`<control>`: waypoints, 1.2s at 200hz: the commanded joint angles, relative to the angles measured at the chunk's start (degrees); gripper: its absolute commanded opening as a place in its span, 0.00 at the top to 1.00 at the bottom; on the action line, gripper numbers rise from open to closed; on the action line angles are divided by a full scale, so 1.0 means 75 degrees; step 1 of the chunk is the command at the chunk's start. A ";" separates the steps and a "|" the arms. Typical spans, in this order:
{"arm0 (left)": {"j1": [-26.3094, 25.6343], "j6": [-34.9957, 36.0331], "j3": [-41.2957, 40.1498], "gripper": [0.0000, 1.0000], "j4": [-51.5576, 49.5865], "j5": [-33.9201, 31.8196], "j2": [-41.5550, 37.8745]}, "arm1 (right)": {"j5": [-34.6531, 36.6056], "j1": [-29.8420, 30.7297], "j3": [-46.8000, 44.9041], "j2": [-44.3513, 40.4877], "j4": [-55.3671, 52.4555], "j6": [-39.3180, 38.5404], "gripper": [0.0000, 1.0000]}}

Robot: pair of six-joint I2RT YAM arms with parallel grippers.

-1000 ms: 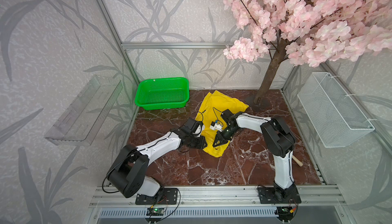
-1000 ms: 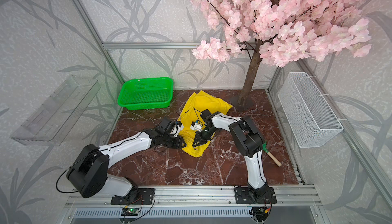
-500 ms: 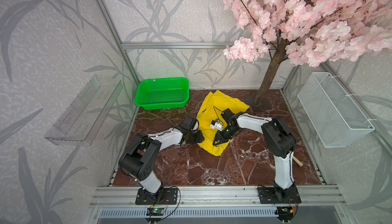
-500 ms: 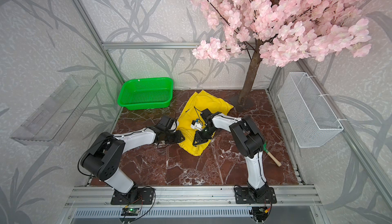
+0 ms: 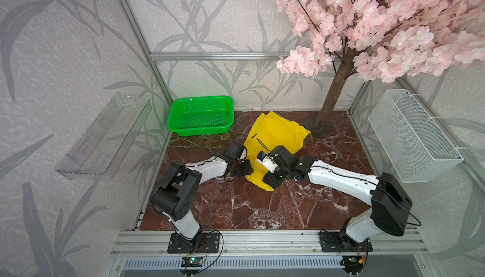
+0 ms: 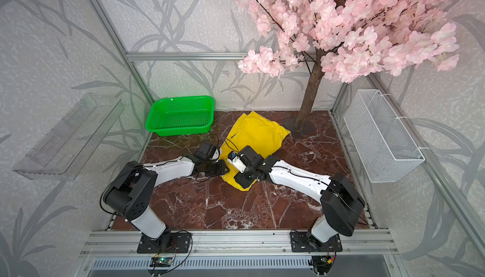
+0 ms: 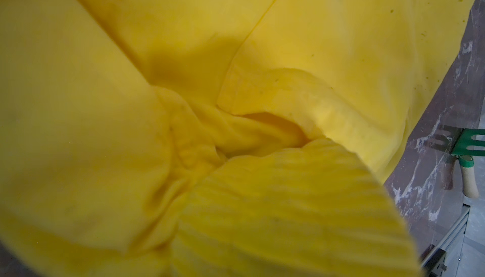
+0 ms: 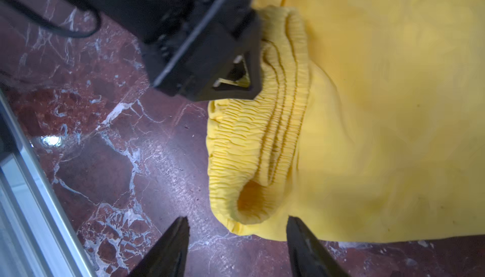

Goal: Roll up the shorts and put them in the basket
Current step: Roll the shorts at the center of the board.

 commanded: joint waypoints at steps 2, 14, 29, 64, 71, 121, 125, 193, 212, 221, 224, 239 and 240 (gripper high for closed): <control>0.0056 0.0088 -0.0163 0.65 -0.0627 -0.0363 0.0469 | 0.2123 0.0757 -0.0674 0.0047 0.1266 -0.0670 0.26; 0.0059 0.0079 -0.0167 0.65 -0.0591 -0.0250 0.0489 | 0.2560 0.0996 -0.0780 0.0206 0.1639 -0.0859 0.25; 0.0067 0.0044 -0.0180 0.66 -0.0529 -0.0089 0.0516 | 0.2820 0.1061 -0.0688 0.0515 0.1685 -0.0995 0.25; 0.0084 0.0001 -0.0193 0.66 -0.0419 0.0142 0.0558 | 0.3423 0.1256 -0.0790 0.1155 0.2212 -0.1445 0.25; 0.0091 -0.0003 -0.0185 0.66 -0.0419 0.0155 0.0553 | 0.3522 0.1272 -0.0766 0.1239 0.2215 -0.1502 0.25; 0.0173 0.0010 -0.0116 0.66 -0.0455 0.0284 0.0592 | 0.3217 0.1373 -0.1116 0.1323 0.2455 -0.1571 0.25; 0.0184 0.0013 -0.0116 0.66 -0.0451 0.0300 0.0606 | 0.3212 0.1380 -0.1101 0.1323 0.2419 -0.1619 0.25; 0.0232 -0.0006 -0.0122 0.66 -0.0386 0.0551 0.0647 | 0.3392 0.1252 -0.0499 0.2342 0.1878 -0.1610 0.41; 0.0288 0.0007 -0.0101 0.66 -0.0417 0.0635 0.0635 | 0.2887 0.1058 -0.0287 0.2419 0.1510 -0.1358 0.65; 0.0322 0.0025 -0.0086 0.66 -0.0458 0.0676 0.0613 | 0.2635 0.0967 -0.0291 0.2370 0.1480 -0.1321 0.75; 0.0335 0.0027 -0.0069 0.66 -0.0472 0.0688 0.0606 | 0.2565 0.0945 -0.0296 0.2351 0.1475 -0.1315 0.78; 0.0406 0.0064 -0.0029 0.65 -0.0544 0.0696 0.0516 | 0.2190 0.0875 -0.0243 0.2301 0.1306 -0.1303 0.90; 0.0413 0.0071 -0.0023 0.65 -0.0552 0.0695 0.0505 | 0.2179 0.0864 -0.0240 0.2298 0.1296 -0.1303 0.91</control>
